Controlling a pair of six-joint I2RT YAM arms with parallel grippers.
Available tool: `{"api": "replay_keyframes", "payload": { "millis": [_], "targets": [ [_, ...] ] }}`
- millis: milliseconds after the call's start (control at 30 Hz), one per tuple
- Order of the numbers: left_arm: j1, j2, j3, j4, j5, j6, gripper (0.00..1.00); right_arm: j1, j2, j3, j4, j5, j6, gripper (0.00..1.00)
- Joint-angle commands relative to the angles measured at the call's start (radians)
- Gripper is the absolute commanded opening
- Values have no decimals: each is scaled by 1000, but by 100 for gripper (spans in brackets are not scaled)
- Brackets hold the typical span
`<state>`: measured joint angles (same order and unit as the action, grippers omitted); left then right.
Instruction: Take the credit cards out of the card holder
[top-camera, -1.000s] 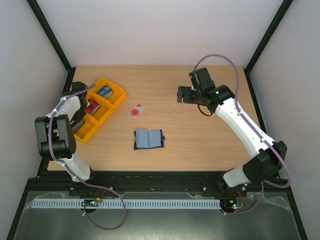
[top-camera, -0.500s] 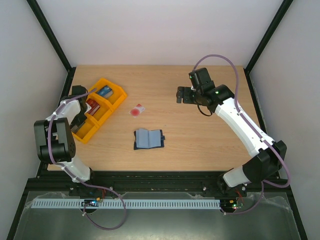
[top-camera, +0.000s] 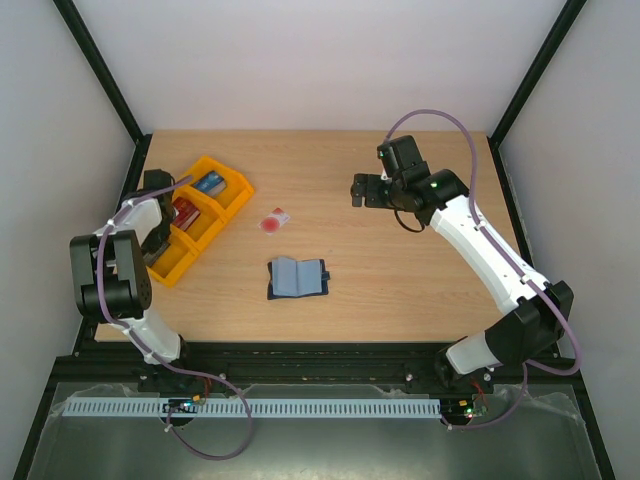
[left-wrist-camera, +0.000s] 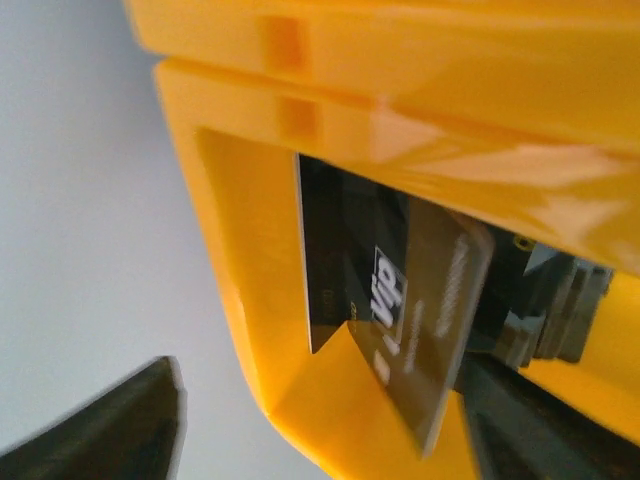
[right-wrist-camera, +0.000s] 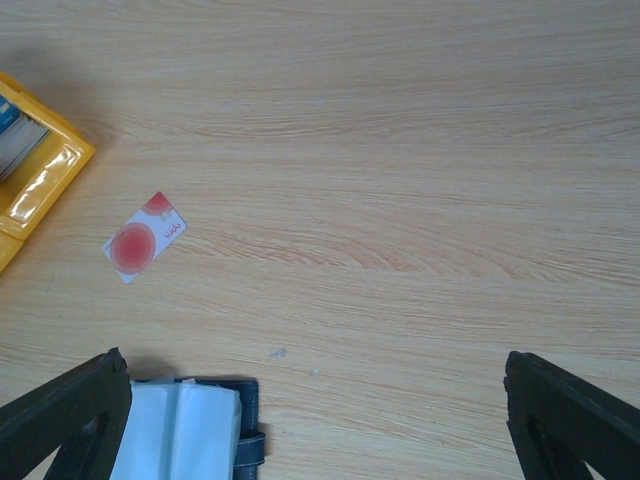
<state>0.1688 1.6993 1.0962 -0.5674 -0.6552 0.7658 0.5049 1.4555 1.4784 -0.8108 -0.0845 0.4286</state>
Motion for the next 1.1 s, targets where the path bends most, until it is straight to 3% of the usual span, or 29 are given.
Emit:
{"api": "replay_keyframes", "payload": {
  "millis": [0,33,67,167,333,567,700,833,1067],
  "targets": [
    [5,-16,53,-115,46,-23,88,-3,12,12,-9,-11,-19,99],
    [5,-26,82,-156,80,-28,97,-3,14,10,-6,-15,-20,99],
    [6,-35,111,-194,116,-31,99,-3,16,9,-5,-22,-22,99],
    [4,-52,210,-275,161,-56,99,-3,31,0,2,-82,-20,99],
    [-45,-70,409,-387,233,-135,99,8,48,-106,125,-330,55,99],
    [-156,-102,593,-465,623,-336,99,285,272,-19,83,-84,93,99],
    [-157,-68,550,-458,768,-506,99,415,468,98,-17,73,72,99],
    [-158,-55,440,-447,856,-552,99,461,593,143,-15,54,58,99],
    [-160,-89,325,-400,802,-556,99,445,560,53,5,146,105,100]
  ]
}}
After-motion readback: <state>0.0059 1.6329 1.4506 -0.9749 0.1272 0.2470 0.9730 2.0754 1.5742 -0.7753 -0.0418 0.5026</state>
